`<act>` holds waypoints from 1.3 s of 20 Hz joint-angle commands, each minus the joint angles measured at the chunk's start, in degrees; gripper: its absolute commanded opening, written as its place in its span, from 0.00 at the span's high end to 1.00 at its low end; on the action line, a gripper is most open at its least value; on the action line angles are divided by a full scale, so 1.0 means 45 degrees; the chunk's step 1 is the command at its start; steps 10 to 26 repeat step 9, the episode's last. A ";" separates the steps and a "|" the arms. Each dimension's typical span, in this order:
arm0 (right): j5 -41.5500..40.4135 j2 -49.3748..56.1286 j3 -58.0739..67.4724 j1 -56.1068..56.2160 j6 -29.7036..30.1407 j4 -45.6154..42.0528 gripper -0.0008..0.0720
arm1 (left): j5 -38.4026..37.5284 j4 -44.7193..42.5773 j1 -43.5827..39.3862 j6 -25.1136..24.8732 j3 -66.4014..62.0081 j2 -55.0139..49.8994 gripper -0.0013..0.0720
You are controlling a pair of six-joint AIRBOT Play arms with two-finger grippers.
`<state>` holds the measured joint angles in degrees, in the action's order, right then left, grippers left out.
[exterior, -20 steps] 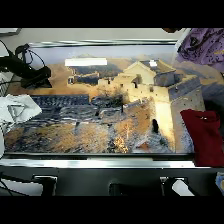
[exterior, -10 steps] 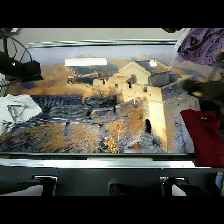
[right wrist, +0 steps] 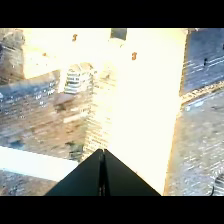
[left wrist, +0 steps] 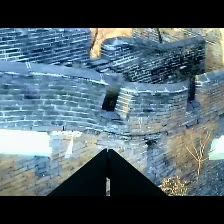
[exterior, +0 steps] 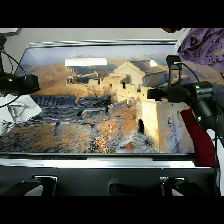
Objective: Fold the clothes and pants, and hang the long-sleeved shirts on hangers.
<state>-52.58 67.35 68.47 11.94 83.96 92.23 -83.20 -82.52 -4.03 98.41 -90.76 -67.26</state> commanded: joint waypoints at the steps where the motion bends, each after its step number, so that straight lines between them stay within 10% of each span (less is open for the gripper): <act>1: -0.0175 0.0005 -0.0005 0.0209 0.0015 -0.0024 0.94 | 0.0073 -0.0049 -0.0010 0.0034 0.0165 0.0121 0.96; 26: 0.0029 0.0005 -0.0005 0.0209 0.0015 -0.0024 0.94 | 0.0073 -0.0049 -0.0010 0.0034 0.0165 0.0117 0.95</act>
